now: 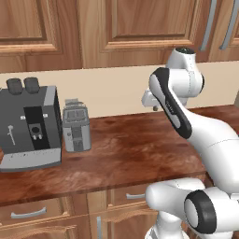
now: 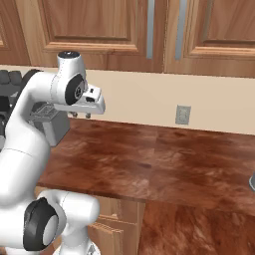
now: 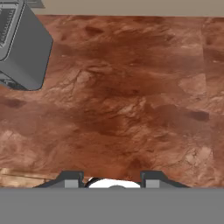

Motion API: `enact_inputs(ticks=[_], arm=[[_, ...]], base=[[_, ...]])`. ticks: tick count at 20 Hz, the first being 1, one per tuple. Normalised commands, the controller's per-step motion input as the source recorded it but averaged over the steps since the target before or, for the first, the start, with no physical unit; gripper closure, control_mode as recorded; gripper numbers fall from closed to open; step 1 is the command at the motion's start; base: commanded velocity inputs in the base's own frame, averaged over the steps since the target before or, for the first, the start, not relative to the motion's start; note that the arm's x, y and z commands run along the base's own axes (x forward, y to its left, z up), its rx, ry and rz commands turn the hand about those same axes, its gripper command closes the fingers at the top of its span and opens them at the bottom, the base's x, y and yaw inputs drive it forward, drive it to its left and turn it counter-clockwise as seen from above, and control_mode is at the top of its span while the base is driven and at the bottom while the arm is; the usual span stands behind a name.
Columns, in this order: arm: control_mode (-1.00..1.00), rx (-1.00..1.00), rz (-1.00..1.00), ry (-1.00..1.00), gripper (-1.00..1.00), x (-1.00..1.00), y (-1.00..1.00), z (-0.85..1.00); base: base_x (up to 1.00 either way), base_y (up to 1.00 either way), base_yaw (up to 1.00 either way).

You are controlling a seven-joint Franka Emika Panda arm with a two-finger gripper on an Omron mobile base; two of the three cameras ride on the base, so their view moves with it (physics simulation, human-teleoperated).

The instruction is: Open the cabinet, retrieve the rolling pin, and place it next to the meat on the cutting board to prepare for tenderizing.

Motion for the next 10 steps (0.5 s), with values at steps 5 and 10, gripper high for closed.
enact_inputs(ticks=[5, 10], arm=[[-1.00, 0.00, 0.01, -0.07, -1.00, -0.20, 0.00, 0.00], [-1.00, 0.00, -0.01, -0.09, -1.00, 0.08, -0.54, 0.01]], base=[[0.00, 0.00, 0.00], [0.00, 0.00, 0.00]])
